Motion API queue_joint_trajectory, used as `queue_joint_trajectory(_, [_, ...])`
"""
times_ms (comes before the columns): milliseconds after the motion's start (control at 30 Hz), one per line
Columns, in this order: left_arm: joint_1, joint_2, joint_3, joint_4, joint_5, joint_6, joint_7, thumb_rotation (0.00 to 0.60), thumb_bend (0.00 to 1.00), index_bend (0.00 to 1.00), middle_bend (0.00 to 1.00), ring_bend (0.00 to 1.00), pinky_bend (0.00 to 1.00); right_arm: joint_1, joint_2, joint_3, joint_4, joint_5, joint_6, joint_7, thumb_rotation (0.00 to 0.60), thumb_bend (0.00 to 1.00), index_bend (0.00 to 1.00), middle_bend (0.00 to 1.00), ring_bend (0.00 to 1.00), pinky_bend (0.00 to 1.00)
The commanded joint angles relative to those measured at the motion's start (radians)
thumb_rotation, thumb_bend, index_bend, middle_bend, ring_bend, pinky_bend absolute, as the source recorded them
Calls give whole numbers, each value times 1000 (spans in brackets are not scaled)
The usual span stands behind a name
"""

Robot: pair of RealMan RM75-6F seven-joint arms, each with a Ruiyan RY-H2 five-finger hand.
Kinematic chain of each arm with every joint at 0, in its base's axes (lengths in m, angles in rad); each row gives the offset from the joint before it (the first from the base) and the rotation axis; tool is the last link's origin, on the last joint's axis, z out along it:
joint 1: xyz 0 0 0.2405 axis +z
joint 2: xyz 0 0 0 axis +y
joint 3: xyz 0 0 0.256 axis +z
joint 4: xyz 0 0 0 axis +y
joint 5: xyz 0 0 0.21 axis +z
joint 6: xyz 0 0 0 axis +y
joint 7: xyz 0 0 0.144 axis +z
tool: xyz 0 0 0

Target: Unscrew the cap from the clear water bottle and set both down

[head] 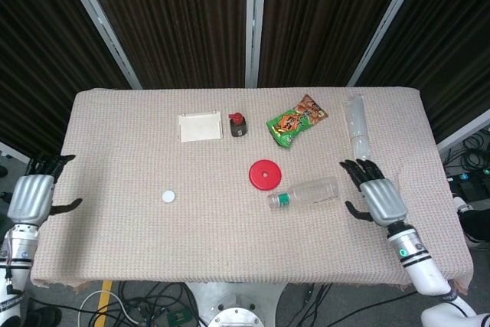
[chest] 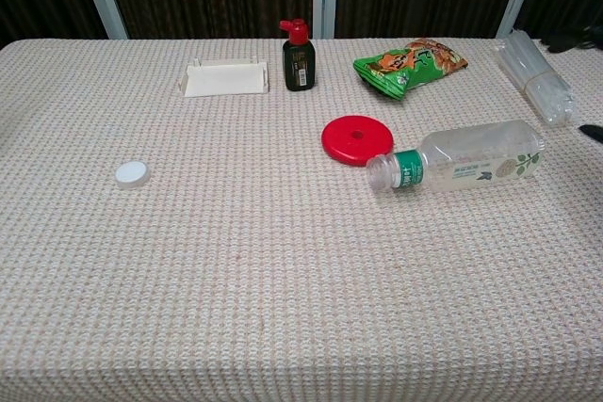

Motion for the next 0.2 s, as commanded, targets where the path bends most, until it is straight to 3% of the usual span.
queue_joint_trajectory(33, [62, 15, 28, 14, -7, 47, -32, 600, 123, 165, 197, 140, 7, -135, 89, -17, -48, -41, 179, 22, 600, 309, 0, 98, 0, 0])
queue_joint_trajectory(200, [130, 18, 57, -23, 33, 125, -2, 600, 123, 165, 197, 140, 5, -229, 129, -46, -69, -90, 284, 43, 600, 318, 0, 101, 0, 0])
